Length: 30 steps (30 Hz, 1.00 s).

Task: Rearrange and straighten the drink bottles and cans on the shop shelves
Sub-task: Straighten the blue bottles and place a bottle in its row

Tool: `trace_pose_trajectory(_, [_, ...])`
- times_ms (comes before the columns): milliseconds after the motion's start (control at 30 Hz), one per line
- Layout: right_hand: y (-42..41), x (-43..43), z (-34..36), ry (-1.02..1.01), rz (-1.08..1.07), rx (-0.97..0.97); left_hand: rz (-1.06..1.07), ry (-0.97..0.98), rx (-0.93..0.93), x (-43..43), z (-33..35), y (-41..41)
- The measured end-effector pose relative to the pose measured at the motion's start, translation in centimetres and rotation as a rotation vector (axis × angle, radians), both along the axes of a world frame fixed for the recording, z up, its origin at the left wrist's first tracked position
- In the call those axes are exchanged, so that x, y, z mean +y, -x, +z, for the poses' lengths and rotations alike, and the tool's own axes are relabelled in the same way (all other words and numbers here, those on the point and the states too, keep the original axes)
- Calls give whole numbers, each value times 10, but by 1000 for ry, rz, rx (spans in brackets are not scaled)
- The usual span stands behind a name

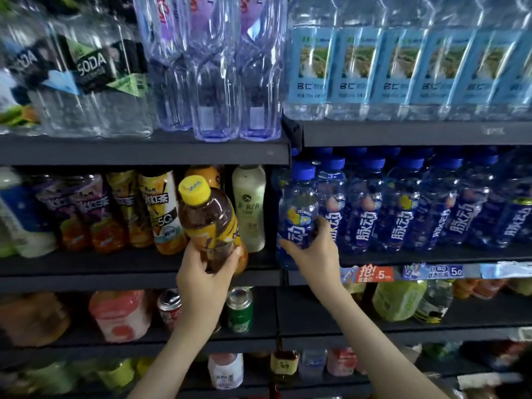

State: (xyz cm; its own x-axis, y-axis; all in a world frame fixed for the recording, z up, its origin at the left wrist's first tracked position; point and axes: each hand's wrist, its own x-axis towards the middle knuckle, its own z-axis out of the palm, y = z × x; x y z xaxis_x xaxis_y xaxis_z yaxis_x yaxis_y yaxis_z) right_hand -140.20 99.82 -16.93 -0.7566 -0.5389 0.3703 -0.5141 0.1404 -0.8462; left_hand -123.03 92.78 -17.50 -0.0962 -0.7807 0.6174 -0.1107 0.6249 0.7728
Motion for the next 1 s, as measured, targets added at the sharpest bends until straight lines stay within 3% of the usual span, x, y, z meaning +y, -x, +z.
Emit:
trace_pose_trajectory(133, [-7,-16,-2,-43,-39,89,-7,-51,-50,0,-6,3])
trace_pose_trajectory(267, [-7,-16,-12,-26,-160,354,3,-160,-93,5,-3,3])
trace_pose_trajectory(467, [-11,-18,-21,55,-107,425,-80,-340,-119,8,2,-1])
trace_pose_trajectory(667, [1,-29,-16,-14,-46,380,-150,-463,-108,11,-5,-10])
trace_pose_trajectory(800, [-9,-20,-16,131,-8,322,-120,-502,-153,17,-10,-18])
trace_pose_trajectory(867, [-21,-11,-11,161,147,210,-114,-500,-181,23,-11,-23])
trace_pose_trajectory(1000, [-48,4,-4,-13,571,-64,-78,-496,-259,34,-11,-34])
